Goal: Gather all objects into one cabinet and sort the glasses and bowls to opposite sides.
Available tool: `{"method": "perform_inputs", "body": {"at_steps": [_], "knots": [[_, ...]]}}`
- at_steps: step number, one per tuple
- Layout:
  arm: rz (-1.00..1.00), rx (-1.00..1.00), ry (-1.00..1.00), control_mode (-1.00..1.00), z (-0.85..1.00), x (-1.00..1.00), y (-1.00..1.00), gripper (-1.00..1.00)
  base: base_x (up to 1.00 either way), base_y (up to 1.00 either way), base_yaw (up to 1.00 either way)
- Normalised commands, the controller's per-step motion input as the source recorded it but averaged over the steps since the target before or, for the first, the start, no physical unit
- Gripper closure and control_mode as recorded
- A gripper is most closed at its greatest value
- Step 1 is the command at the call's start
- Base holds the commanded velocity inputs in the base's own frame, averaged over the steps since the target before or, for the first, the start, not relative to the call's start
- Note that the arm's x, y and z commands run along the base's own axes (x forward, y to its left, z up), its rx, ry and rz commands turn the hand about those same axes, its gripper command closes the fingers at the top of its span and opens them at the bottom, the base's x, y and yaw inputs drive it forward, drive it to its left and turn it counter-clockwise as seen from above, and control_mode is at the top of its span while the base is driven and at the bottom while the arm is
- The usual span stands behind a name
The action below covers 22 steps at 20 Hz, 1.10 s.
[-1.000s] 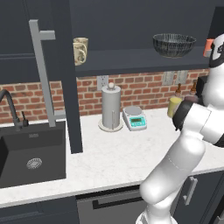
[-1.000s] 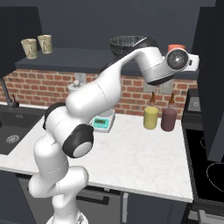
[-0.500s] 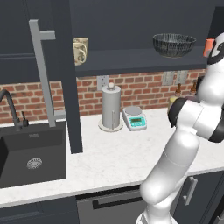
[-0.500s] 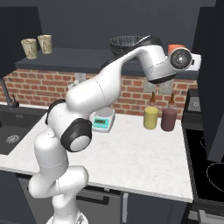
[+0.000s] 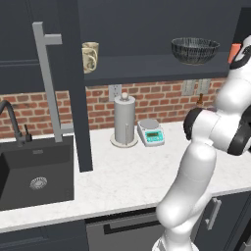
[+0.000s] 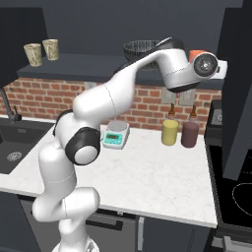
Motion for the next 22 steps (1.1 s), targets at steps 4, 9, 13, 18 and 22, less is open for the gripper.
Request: {"method": "perform_inputs", "body": {"at_steps": [4,9,13,18,22], "knots": [[0.00,0.00,0.00,-1.00,0.00,0.13,0.00,-1.00,0.00,0.00,0.00],[0.00,0.00,0.00,-1.00,0.00,0.19,0.00,-1.00,0.00,0.00,0.00],[0.00,0.00,0.00,-1.00,0.00,0.16,0.00,-1.00,0.00,0.00,0.00],[0.00,0.00,0.00,-1.00,0.00,0.00,0.00,1.00,0.00,0.00,0.00],[0.00,0.00,0.00,-1.00,0.00,0.00,0.00,1.00,0.00,0.00,0.00]]}}
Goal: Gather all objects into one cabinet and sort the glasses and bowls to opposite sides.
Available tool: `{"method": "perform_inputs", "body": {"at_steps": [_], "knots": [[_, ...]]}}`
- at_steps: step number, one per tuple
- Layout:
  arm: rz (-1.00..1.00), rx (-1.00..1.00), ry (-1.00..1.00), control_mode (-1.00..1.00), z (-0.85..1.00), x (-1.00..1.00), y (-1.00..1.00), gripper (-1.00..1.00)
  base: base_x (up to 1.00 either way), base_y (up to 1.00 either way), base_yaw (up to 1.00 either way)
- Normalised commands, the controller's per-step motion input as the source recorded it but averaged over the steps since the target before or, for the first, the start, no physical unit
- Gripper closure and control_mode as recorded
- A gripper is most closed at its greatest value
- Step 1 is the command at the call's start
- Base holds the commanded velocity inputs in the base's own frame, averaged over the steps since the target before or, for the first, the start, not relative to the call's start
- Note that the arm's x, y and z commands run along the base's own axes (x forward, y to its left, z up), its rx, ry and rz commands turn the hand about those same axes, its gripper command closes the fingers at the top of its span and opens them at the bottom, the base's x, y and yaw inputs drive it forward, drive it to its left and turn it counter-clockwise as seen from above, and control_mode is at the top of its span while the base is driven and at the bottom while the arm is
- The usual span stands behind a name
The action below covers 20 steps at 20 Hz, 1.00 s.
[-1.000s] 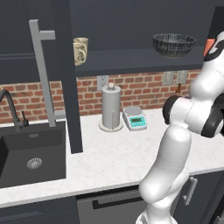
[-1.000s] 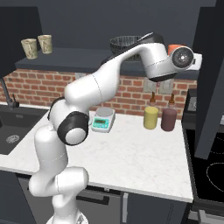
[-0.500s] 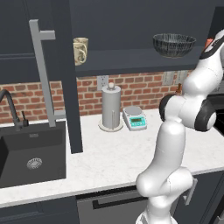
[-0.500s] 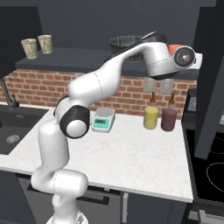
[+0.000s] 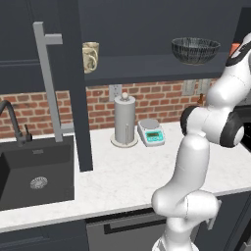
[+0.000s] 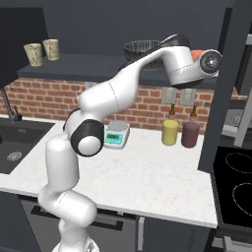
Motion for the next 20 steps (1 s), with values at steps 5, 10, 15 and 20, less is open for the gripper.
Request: {"method": "perform_inputs", "body": {"at_steps": [5,10,15,20], "knots": [[0.00,0.00,0.00,-1.00,0.00,0.00,0.00,1.00,0.00,0.00,0.00],[0.00,0.00,-0.04,-1.00,0.00,-0.17,0.29,1.00,0.00,0.00,0.00],[0.00,0.00,-0.03,-1.00,0.00,-0.11,0.37,1.00,0.00,0.00,0.00],[0.00,0.00,0.00,-1.00,0.00,-0.12,0.20,1.00,0.00,0.00,0.00]]}}
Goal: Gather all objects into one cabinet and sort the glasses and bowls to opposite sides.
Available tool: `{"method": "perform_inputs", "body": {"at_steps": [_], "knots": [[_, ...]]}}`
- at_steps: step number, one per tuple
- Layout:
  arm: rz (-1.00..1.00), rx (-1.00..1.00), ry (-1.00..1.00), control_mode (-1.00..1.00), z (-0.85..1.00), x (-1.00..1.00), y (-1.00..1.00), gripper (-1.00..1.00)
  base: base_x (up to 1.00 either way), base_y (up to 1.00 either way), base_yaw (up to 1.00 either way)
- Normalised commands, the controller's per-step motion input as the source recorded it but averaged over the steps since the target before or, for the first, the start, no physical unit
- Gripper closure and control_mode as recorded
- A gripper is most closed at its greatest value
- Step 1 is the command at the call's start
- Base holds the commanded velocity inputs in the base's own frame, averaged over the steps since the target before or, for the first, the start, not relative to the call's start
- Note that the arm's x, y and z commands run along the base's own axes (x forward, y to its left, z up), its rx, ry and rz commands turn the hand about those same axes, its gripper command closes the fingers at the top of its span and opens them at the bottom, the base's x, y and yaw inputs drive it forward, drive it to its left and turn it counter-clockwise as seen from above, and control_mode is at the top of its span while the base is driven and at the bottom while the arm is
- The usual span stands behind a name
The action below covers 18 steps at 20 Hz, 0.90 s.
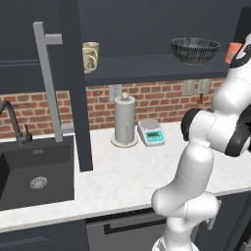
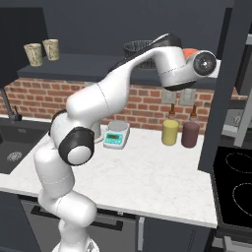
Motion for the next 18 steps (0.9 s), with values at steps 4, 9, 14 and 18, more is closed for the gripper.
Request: {"method": "perform_inputs", "body": {"at_steps": [4,9,14,18], "knots": [[-0.03,0.00,0.00,-1.00,0.00,-0.20,0.00,1.00,0.00,0.00,0.00],[-0.05,0.00,0.00,-1.00,0.00,-0.14,0.00,1.00,0.00,0.00,0.00],[-0.06,0.00,0.00,-1.00,0.00,-0.19,0.08,1.00,0.00,0.00,0.00],[-0.06,-0.03,0.00,-1.00,0.00,-0.12,0.33,1.00,0.00,0.00,0.00]]}}
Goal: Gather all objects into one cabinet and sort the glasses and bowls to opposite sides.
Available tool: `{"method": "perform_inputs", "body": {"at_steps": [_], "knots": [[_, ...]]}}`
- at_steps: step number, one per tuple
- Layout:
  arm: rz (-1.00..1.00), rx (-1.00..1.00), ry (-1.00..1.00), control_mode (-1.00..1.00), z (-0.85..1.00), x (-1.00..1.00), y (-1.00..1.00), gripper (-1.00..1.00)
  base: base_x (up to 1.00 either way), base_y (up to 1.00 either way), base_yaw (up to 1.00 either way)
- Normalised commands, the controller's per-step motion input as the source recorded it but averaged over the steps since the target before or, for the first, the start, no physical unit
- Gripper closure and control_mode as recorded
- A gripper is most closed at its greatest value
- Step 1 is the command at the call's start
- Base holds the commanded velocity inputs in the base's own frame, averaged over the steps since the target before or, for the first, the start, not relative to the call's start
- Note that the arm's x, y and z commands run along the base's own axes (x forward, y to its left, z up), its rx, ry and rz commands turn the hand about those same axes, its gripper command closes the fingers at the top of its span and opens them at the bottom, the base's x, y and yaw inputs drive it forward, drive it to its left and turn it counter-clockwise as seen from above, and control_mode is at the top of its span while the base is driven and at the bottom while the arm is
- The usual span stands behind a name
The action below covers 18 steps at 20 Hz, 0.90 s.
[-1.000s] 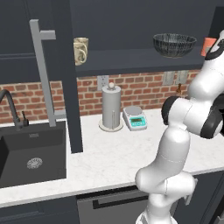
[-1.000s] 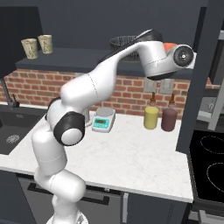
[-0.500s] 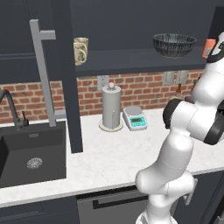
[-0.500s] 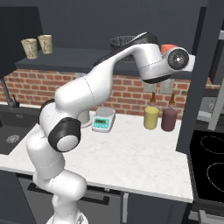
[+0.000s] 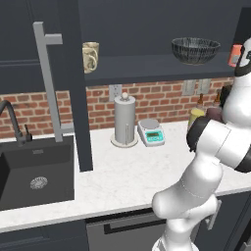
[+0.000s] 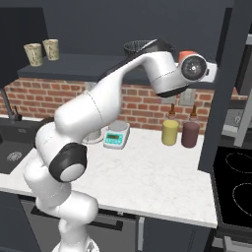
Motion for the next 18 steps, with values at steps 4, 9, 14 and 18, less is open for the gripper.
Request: {"method": "perform_inputs", "body": {"at_steps": [4,9,14,18], "knots": [[-0.03,-0.06,-0.01,-1.00,0.00,-0.13,0.60,1.00,0.00,0.00,0.00],[0.00,-0.05,0.00,-1.00,0.00,-0.21,0.70,1.00,0.00,0.00,0.00],[0.00,-0.02,0.00,-1.00,0.07,-0.19,0.54,1.00,0.00,0.00,0.00],[0.00,0.00,0.00,-1.00,0.11,-0.19,0.49,1.00,0.00,0.00,0.00]]}}
